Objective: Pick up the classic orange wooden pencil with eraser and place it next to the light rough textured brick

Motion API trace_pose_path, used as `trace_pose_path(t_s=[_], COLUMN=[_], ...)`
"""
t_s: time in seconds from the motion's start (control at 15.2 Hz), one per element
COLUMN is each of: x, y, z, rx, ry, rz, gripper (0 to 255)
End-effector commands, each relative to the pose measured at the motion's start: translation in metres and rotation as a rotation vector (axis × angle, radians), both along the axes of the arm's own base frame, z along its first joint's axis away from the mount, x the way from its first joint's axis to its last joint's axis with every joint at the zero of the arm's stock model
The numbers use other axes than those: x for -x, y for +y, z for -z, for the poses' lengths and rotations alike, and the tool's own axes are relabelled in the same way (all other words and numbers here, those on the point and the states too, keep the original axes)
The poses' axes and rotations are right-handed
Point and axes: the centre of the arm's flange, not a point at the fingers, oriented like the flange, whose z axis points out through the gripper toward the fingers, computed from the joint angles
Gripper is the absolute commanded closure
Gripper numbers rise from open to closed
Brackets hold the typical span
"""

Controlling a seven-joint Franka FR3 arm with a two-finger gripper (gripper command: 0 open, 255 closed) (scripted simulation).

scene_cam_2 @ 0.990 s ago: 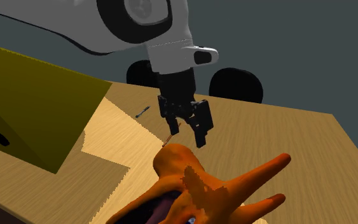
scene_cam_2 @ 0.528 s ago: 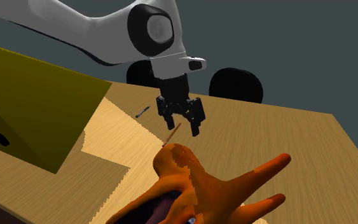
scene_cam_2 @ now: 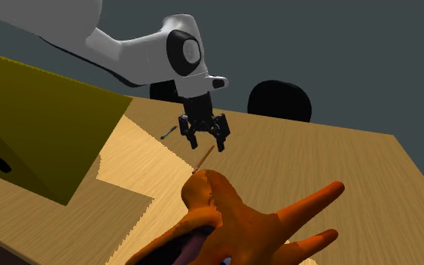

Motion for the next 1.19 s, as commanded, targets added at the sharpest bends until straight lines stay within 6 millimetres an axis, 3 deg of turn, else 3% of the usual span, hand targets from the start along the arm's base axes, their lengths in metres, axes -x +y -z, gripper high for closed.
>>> trace_pose_path(t_s=[0.0, 0.33, 0.79, 1.12], x=[0.003, 0.012, 0.006, 0.006], y=[0.025, 0.079, 0.073, 0.073], z=[0.014, 0.042, 0.078, 0.081], rx=[0.008, 0.025, 0.025, 0.025], ry=[0.004, 0.015, 0.015, 0.015], rz=[-0.046, -0.149, -0.149, -0.149], gripper=[0, 0, 0, 0])
